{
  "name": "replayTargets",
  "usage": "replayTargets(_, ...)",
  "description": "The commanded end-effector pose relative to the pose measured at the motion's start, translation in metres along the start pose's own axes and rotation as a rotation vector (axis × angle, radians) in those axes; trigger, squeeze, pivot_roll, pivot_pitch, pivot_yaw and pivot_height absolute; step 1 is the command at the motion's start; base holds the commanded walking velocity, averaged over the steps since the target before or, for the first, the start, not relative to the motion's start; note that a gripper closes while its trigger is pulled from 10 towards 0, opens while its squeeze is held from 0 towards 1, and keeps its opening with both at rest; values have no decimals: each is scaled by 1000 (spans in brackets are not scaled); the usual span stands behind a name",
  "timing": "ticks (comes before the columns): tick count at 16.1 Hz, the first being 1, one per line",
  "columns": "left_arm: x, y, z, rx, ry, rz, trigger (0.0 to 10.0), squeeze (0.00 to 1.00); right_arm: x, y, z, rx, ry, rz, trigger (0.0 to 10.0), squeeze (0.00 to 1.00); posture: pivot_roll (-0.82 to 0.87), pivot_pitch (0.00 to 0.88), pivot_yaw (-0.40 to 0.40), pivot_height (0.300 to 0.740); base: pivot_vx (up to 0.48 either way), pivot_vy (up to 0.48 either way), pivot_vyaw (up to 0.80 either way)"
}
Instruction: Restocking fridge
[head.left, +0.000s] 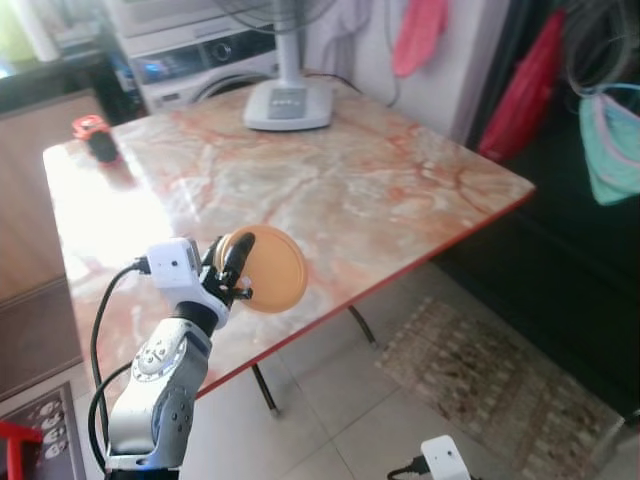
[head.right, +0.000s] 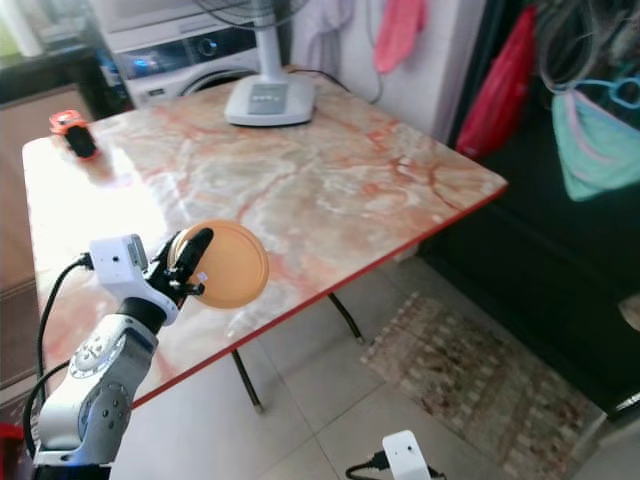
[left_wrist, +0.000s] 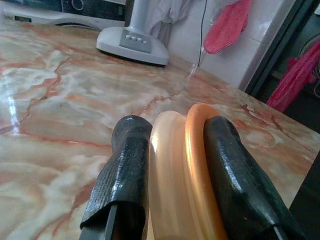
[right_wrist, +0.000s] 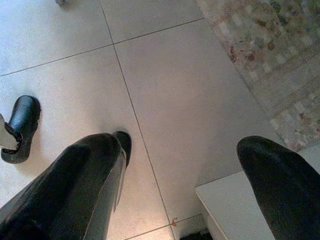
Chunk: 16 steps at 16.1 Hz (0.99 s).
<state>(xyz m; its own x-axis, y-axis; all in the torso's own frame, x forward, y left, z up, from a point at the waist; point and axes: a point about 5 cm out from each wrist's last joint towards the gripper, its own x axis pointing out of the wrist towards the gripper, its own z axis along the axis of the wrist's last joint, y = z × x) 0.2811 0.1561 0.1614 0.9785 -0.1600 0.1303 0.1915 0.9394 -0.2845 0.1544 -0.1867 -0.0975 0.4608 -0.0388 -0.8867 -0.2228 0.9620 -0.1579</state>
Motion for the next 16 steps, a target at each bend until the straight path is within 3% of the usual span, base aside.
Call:
replayTargets(1, 0, 1, 3, 24, -19, 4, 10000, 0, 0, 4, -1, -7, 9, 11, 10000, 0, -11, 0, 78, 740, 0, -416, -781)
replayTargets(16, 1, -1, 1, 1, -24, 11, 10000, 0, 0, 3, -1, -35, 12, 26, 10000, 0, -11, 0, 64, 740, 0, -23, -781)
